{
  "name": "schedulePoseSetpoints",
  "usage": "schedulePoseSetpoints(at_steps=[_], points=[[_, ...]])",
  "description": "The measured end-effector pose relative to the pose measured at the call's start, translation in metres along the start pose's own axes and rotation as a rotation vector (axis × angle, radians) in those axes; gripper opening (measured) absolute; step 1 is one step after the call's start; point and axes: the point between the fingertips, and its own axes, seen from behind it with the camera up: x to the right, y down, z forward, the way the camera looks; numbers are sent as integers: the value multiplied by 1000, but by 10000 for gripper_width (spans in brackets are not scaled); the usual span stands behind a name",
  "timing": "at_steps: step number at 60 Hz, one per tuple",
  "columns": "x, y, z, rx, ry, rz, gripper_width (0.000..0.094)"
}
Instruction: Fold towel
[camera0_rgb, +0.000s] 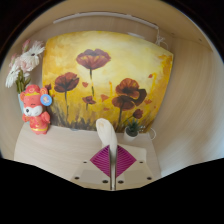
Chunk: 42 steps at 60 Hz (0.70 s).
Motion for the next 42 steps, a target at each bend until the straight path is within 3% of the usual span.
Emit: schedulePoseSetpoints(at_steps=[3,10,15,20,29,42], points=[[29,10,8,-10,17,9,72],[82,59,35,-71,44,73,337],[101,97,48,-119,46,97,440],[105,125,51,-154,36,97,475],[106,123,38,-122,34,99,529],[81,57,-29,-8,-5,19,584]])
